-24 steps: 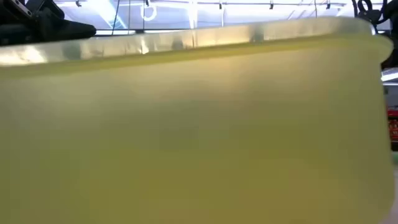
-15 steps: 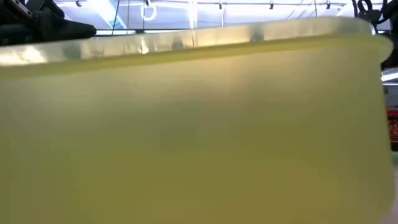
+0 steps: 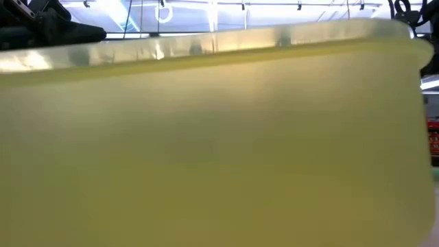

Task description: Pack school essentials

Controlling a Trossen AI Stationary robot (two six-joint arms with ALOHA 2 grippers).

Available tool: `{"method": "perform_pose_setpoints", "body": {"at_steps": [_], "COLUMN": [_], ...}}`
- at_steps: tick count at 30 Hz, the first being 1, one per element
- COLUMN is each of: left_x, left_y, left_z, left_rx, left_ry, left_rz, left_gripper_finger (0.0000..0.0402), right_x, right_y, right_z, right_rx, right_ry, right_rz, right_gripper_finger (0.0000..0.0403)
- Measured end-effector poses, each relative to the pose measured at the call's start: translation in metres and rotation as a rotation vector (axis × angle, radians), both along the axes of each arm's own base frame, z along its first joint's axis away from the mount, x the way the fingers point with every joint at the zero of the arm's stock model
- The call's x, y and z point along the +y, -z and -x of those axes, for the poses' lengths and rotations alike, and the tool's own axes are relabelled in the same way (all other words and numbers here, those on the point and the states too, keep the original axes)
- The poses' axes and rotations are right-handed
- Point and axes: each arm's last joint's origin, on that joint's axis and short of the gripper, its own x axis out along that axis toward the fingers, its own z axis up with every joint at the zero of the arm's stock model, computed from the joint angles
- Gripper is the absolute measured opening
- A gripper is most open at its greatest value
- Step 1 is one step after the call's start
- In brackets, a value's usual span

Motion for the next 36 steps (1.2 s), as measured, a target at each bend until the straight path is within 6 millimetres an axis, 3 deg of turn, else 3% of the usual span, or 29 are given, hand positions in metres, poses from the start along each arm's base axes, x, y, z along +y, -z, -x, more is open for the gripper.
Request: {"method": "perform_pose_setpoints", "body": {"at_steps": [36], "left_x": [0.0], "left_y": [0.0], "left_z": [0.0], "left_rx": [0.0], "left_ry": [0.0], "left_rz": [-0.001], "left_gripper_finger": [0.003], "right_x": [0.0], "right_y": [0.0], "right_z": [0.0], "right_rx": [0.0], "right_ry": [0.0], "right_rz": [0.0], "right_gripper_finger": [0.0023]}}
